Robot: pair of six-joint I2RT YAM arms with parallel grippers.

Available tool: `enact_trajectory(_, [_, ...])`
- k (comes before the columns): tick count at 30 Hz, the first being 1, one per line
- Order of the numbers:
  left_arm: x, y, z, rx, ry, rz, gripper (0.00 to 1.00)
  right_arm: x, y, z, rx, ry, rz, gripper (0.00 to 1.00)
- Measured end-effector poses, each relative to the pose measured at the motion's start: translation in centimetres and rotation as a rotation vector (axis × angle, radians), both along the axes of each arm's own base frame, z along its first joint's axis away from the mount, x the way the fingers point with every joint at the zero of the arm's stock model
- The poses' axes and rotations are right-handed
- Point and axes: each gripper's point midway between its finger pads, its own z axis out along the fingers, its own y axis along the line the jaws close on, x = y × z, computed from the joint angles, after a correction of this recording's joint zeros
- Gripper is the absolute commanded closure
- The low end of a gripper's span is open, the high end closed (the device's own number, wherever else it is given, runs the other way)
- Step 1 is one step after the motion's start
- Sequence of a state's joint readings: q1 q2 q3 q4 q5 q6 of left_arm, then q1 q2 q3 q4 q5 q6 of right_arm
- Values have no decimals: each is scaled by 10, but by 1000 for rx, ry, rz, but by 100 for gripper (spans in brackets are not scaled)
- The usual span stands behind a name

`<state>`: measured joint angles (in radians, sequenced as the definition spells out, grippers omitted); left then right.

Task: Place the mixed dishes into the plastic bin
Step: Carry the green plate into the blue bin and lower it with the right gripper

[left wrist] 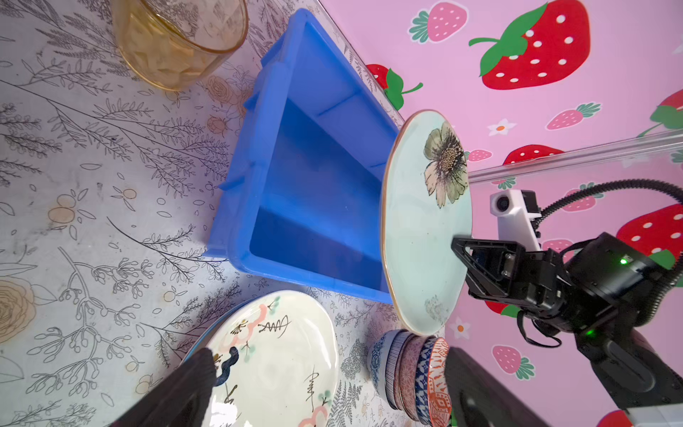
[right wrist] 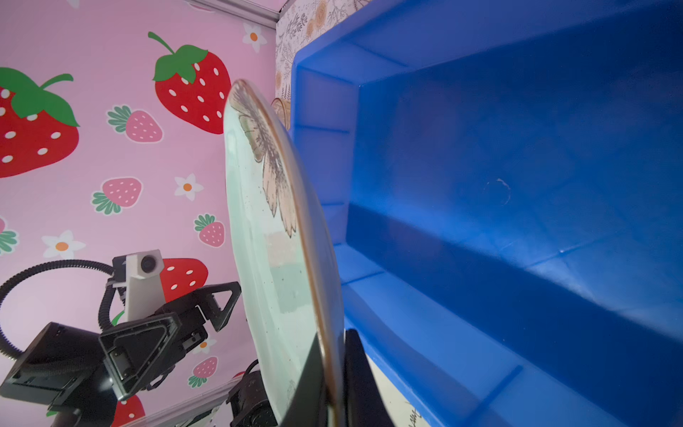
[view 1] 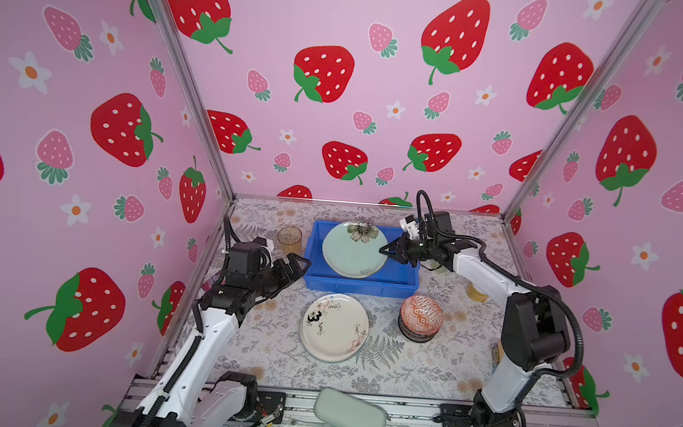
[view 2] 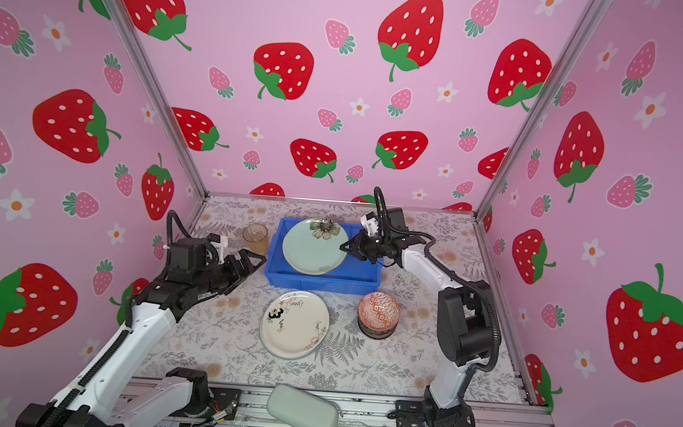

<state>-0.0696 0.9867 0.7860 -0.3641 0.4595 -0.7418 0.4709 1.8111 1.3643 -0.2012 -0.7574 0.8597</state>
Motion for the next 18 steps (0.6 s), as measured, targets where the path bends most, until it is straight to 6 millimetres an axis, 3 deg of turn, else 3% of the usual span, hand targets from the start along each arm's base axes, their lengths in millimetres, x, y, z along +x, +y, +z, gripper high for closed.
enact_trajectory(18, [12, 0, -9, 36, 24, -19, 1, 25, 2, -61, -79, 78, -75, 100])
